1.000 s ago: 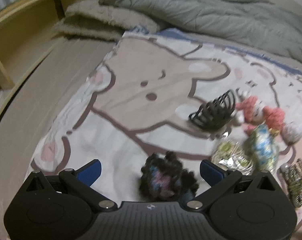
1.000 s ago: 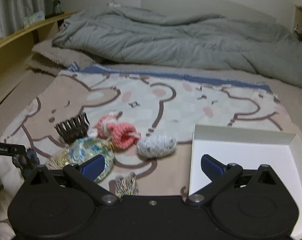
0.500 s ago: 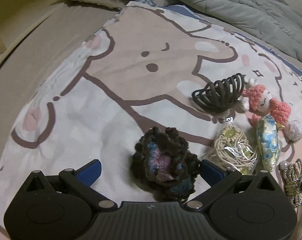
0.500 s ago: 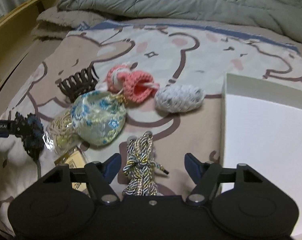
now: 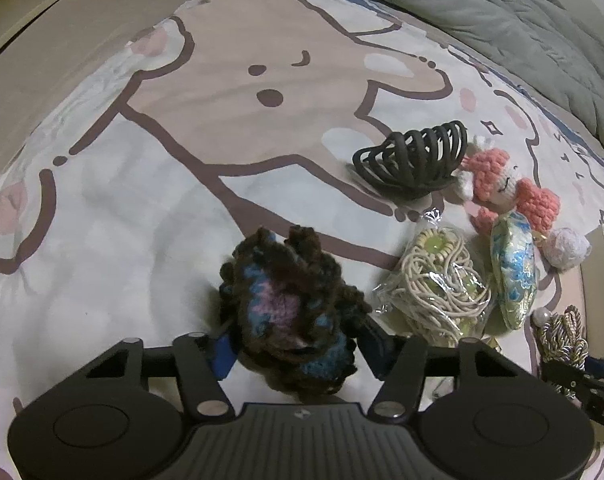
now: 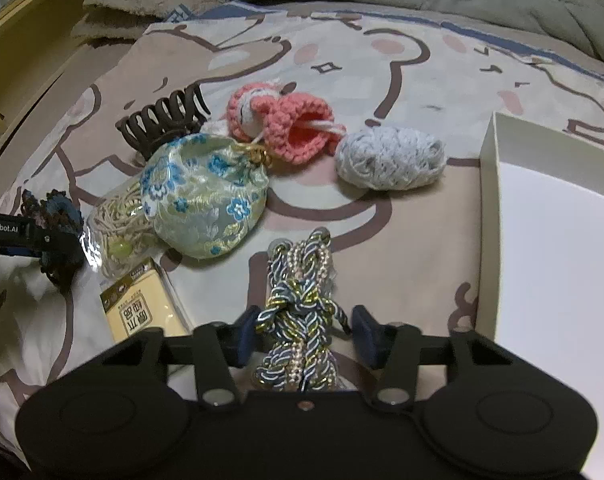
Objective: Organize objects
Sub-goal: 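Grasp the dark crocheted scrunchie with left tool while right tool grasps braided cord, then carry scrunchie with left tool and braided cord with right tool into white box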
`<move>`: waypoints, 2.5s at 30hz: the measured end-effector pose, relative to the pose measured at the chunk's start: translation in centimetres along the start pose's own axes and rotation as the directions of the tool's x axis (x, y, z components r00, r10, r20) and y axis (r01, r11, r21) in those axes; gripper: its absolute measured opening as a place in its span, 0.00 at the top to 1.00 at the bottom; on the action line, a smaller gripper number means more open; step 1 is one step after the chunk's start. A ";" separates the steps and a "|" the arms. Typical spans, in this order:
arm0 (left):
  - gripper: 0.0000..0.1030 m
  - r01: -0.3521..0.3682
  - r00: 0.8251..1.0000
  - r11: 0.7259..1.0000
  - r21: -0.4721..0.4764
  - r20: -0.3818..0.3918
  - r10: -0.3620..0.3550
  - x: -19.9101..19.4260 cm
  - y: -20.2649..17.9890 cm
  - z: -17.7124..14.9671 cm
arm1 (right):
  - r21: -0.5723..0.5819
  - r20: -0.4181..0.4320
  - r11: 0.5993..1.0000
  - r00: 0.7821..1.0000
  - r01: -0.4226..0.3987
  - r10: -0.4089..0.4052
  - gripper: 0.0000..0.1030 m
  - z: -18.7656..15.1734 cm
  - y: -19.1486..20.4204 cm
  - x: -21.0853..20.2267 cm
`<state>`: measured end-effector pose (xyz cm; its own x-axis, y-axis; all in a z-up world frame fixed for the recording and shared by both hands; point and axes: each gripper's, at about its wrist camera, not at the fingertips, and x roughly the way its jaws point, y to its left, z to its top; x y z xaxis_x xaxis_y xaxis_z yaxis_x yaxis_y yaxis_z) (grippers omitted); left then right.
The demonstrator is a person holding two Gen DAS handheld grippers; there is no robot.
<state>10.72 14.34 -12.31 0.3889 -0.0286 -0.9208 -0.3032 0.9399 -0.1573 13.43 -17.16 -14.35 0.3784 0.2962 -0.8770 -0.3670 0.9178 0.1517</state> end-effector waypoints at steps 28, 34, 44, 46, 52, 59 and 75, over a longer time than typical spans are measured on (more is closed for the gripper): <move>0.51 0.079 0.953 0.993 0.086 0.287 -0.101 -9.9 -3.1 -0.1 | 0.025 0.325 0.999 0.944 0.043 -0.049 0.63 1.5 -1.4 -8.7; 0.51 0.101 0.927 0.985 0.142 0.345 -0.145 -12.2 -5.2 -0.7 | 0.036 0.403 0.998 0.913 0.042 -0.053 0.63 1.6 -1.6 -11.2; 0.51 0.117 0.888 0.966 0.232 0.411 -0.206 -14.4 -9.1 -1.3 | 0.062 0.482 0.997 0.874 0.043 -0.068 0.63 1.6 -2.4 -14.2; 0.51 0.123 0.880 0.962 0.245 0.422 -0.219 -14.8 -9.9 -1.2 | 0.066 0.498 0.997 0.864 0.046 -0.073 0.63 1.6 -2.6 -14.9; 0.51 0.178 0.849 0.940 0.290 0.438 -0.296 -16.6 -13.8 -0.3 | 0.087 0.566 0.994 0.817 0.070 -0.107 0.63 2.3 -3.6 -18.2; 0.51 0.224 0.811 0.885 0.409 0.426 -0.402 -18.2 -21.0 0.6 | 0.122 0.610 0.985 0.774 0.120 -0.170 0.63 3.9 -5.9 -20.7; 0.51 0.363 0.828 0.781 0.507 0.208 -0.520 -9.7 -32.2 2.4 | 0.262 0.510 0.949 0.809 0.178 -0.292 0.64 4.9 -14.9 -15.5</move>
<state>18.80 -14.85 2.58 0.6608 -0.4420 -0.6066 0.3459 0.8966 -0.2764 17.19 -34.16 -0.83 0.8468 0.1061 -0.5212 -0.0583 0.9925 0.1073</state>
